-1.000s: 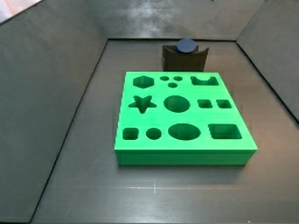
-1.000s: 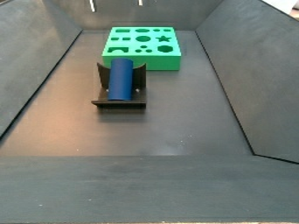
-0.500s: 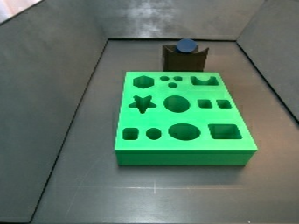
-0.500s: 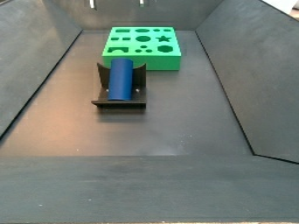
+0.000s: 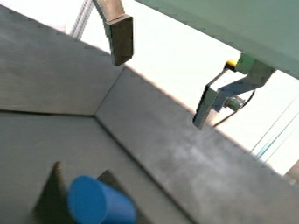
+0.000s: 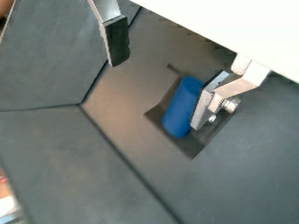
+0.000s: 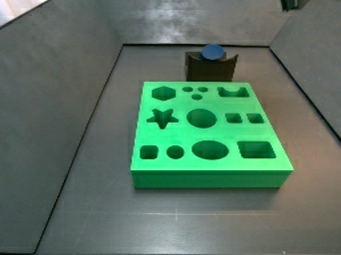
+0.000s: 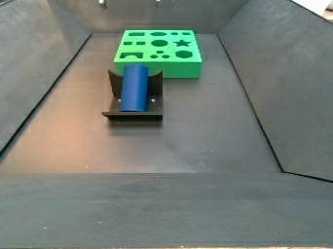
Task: Pick up the oval object. Move up. Place the oval object on the fixture. Regrasp the oval object. Move to above the board. Insert the oval object.
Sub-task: Regrasp the oval object.
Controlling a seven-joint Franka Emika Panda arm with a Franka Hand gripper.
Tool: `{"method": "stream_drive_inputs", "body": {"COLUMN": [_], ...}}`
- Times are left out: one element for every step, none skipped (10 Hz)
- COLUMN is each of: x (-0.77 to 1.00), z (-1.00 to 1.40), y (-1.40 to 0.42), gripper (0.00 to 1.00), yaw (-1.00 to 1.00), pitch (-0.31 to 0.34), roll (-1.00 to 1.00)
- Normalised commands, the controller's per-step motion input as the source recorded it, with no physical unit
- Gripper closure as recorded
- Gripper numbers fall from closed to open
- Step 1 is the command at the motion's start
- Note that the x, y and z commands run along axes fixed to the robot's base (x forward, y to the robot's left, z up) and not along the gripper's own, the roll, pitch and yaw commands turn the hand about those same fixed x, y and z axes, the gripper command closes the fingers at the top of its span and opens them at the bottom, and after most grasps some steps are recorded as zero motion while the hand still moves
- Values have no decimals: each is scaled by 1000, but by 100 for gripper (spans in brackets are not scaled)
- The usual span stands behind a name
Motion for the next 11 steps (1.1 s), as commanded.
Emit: {"method": "stream_drive_inputs", "body": {"x": [84, 79, 73, 27, 33, 43, 48, 56, 62, 72, 77], "z": [-14, -5, -5, -1000, -1000, -1000, -1000, -1000, -1000, -1000, -1000], "y": [-38, -24, -23, 76, 74, 70, 66, 63, 61, 56, 54], "gripper": [0, 0, 0, 0, 0, 0, 0, 0, 0, 0, 0], "yaw": [113, 129, 136, 87, 94, 94, 90, 78, 65, 45, 33], "pitch": [114, 100, 85, 44, 21, -10, -26, -55, -67, -78, -77], "roll": [432, 291, 230, 118, 104, 85, 72, 59, 58, 58, 62]}}
